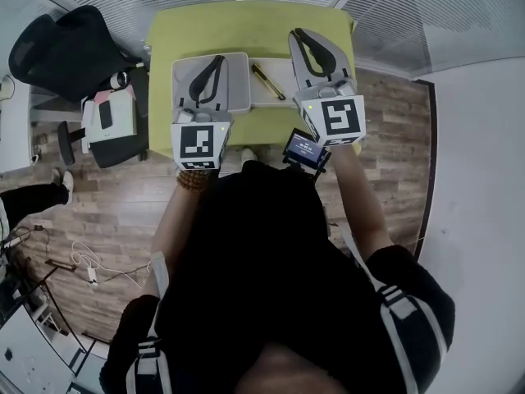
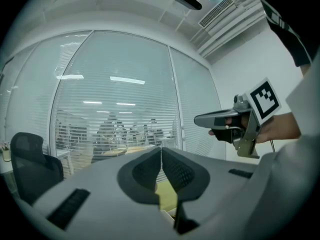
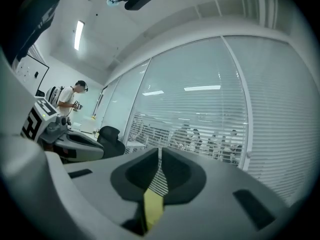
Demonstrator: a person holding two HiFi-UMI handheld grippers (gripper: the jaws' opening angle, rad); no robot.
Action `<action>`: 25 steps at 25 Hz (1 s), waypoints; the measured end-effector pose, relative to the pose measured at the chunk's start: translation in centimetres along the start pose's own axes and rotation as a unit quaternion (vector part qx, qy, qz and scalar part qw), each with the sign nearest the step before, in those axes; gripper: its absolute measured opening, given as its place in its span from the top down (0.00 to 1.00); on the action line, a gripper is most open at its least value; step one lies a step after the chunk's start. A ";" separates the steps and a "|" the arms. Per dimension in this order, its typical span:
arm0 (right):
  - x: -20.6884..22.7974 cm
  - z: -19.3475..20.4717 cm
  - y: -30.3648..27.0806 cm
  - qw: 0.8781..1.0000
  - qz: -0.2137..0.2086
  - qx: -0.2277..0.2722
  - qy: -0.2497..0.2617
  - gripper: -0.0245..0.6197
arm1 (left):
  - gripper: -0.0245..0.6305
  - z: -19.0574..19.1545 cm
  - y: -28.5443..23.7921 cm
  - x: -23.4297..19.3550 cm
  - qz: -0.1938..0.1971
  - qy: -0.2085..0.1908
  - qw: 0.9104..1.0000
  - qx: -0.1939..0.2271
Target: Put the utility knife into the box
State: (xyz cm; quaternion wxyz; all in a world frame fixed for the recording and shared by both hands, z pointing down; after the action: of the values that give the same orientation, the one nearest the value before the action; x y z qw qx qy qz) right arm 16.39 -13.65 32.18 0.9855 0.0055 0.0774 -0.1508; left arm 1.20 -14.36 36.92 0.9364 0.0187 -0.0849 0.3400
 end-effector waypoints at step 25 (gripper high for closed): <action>0.8 2.2 3.5 0.998 0.053 -0.015 -0.015 0.95 | 0.93 -1.2 -1.0 1.8 0.015 0.008 1.000 0.013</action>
State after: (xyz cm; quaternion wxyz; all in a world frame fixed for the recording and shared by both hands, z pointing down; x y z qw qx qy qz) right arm 18.49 -10.58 34.21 0.9931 -0.0078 0.0649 -0.0974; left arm 3.43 -13.88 36.11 0.9316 0.0271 -0.0731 0.3551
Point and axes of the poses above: the fingertips, and each gripper's own axes: y backward along the fingers, x to its right, z out of its underside, the point moved 3 cm from there along y, backward along the fingers, and after that the axes turned 5 degrees about -y, right-handed, at the moved point
